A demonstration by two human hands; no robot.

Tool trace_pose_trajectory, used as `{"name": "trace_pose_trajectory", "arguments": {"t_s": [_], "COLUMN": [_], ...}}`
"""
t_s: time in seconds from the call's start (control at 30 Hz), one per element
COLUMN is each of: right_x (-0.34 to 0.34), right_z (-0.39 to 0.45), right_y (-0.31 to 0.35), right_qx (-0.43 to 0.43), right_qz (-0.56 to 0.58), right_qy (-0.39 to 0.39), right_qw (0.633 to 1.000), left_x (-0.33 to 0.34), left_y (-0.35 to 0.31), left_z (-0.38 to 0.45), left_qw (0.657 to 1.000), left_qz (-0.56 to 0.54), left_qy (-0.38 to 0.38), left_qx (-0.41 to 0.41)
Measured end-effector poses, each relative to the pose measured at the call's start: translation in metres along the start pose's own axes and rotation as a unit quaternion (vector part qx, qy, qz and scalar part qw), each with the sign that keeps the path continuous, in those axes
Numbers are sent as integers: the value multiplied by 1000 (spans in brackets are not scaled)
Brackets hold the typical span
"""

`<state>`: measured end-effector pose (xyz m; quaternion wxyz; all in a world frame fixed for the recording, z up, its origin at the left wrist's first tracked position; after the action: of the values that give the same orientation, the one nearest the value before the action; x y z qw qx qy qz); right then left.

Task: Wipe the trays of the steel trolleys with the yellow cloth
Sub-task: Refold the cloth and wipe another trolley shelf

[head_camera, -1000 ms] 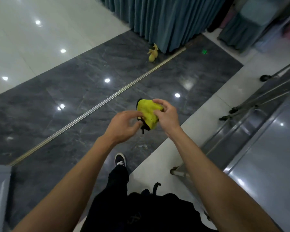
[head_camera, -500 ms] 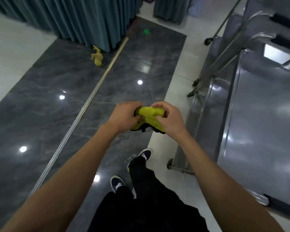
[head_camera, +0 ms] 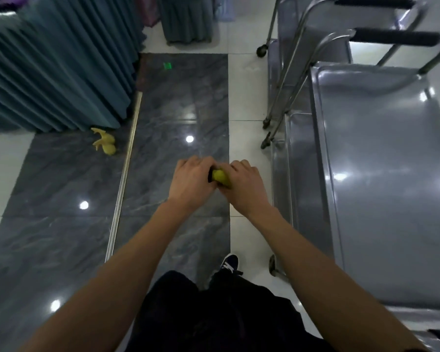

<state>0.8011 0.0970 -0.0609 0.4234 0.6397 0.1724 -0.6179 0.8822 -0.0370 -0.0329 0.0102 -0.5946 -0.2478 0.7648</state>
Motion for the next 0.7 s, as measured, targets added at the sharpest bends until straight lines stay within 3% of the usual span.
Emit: {"name": "trace_pose_trajectory", "arguments": {"t_s": [0.3, 0.57, 0.7], "right_x": [16, 59, 77], "right_z": [48, 91, 109], "right_y": [-37, -47, -43], "right_qx": [208, 402, 491], "right_qz": [17, 28, 33], "right_qy": [43, 32, 3], "right_qw": [977, 915, 871], "left_x": [41, 83, 97], "left_y": [14, 82, 101], "left_z": [88, 181, 220], "left_qw": [981, 936, 906], "left_qz": [27, 42, 43], "left_qy": [119, 248, 275], "left_qx": [153, 246, 320]}}
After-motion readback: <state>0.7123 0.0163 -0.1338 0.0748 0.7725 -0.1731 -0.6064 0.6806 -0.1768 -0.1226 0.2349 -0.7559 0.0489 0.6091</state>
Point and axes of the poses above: each hand's wrist, its own z-axis towards the middle knuckle, its own x-axis out of the palm, y = z × x, the point moved 1 cm from there along z, towards the middle knuckle, and after that the axes turned 5 degrees about -y, right-handed, at the moved point
